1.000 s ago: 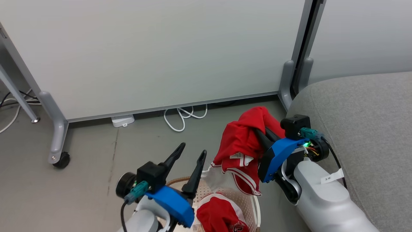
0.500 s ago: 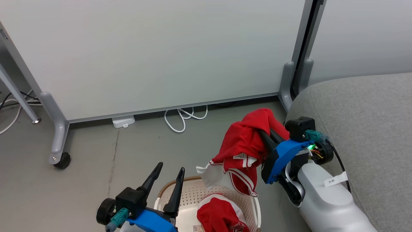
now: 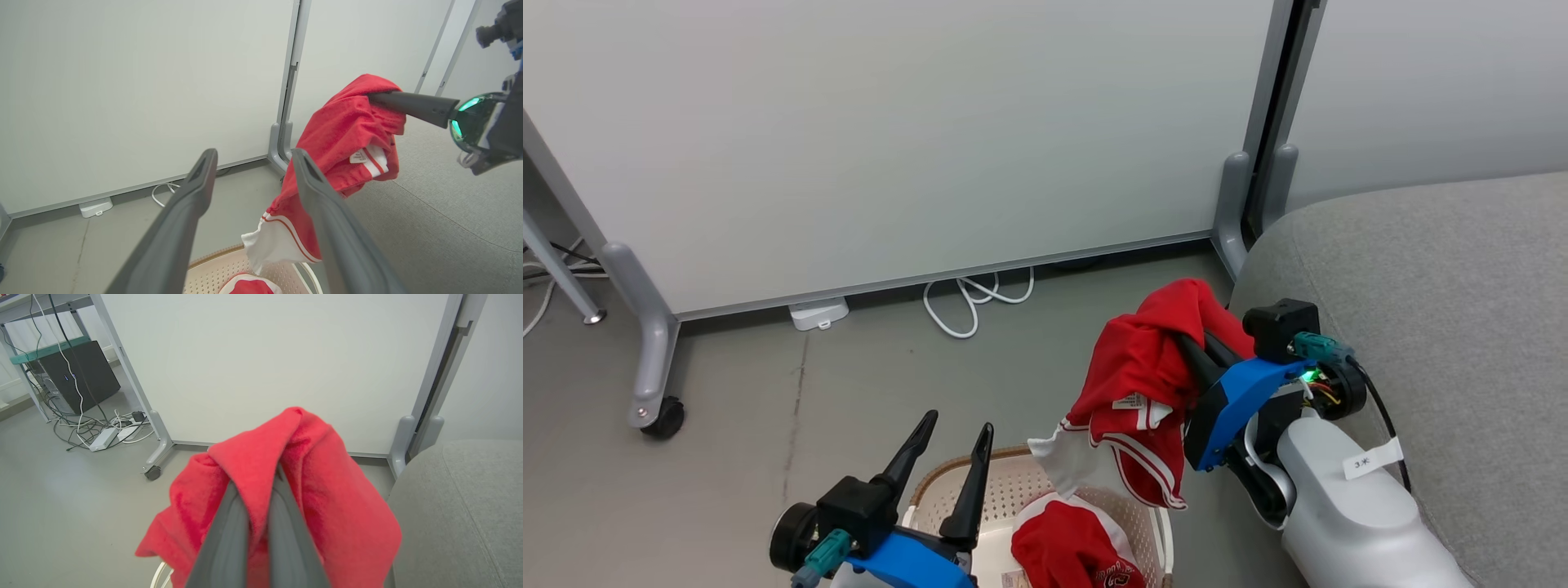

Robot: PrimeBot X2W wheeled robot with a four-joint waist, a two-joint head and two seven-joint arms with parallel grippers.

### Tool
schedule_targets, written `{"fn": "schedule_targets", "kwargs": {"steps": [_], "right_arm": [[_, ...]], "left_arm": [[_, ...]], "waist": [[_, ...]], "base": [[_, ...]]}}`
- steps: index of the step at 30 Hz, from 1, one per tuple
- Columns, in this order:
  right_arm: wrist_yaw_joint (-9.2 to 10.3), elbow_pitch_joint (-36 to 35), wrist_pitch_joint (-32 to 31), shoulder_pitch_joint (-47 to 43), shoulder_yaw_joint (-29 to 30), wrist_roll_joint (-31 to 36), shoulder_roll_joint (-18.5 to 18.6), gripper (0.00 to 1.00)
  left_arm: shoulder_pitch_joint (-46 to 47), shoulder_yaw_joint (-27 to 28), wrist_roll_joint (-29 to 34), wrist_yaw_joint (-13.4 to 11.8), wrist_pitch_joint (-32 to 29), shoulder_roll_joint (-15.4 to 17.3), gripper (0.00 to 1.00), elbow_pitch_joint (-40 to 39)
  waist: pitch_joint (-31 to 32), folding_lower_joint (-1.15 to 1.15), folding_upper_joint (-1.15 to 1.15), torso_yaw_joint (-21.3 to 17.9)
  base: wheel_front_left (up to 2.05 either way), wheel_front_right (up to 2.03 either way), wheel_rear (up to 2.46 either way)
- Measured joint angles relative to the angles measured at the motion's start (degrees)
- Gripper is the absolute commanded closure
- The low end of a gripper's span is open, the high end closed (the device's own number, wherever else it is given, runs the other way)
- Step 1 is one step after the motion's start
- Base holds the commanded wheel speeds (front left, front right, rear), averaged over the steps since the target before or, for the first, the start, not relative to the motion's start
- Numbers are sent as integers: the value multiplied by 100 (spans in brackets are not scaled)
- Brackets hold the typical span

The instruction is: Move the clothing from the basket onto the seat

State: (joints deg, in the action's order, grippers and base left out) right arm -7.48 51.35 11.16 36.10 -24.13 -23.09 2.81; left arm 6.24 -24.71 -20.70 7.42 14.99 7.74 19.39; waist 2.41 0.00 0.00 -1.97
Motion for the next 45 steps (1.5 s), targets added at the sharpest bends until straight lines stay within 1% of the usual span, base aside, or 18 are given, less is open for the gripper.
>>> {"fn": "schedule_targets", "kwargs": {"steps": [5, 9, 25, 31, 37, 45], "right_arm": [[0, -104, -60, -12, 35, 45, -2, 100], [0, -198, -111, -30, 43, 83, -2, 100], [0, -465, -260, -169, 229, 298, 0, 100], [0, -570, -313, -242, 305, 342, 1, 100], [0, -688, -337, -297, 359, 357, 1, 100], [0, -784, -346, -366, 494, 434, 2, 100]], "left_arm": [[-3, -18, -37, 0, 1, 4, 0, 3], [3, -19, -47, 0, 0, 4, 0, -15], [91, -93, -47, 0, 1, -43, 0, -49], [118, -94, -45, 1, 1, -53, 0, -82], [136, -122, -31, 1, 1, -49, 0, -93], [210, -185, -21, 1, 1, 1, 0, -91]], "waist": [[-24, 0, 0, -214], [-46, 0, 0, -487], [-232, 0, 0, -1953], [-314, 0, 0, -2410], [-413, 0, 0, -2701], [-530, 0, 0, -2743]], "base": [[0, 0, 0], [0, 0, 0], [0, 0, 0], [0, 0, 0], [0, 0, 0], [0, 0, 0]]}}
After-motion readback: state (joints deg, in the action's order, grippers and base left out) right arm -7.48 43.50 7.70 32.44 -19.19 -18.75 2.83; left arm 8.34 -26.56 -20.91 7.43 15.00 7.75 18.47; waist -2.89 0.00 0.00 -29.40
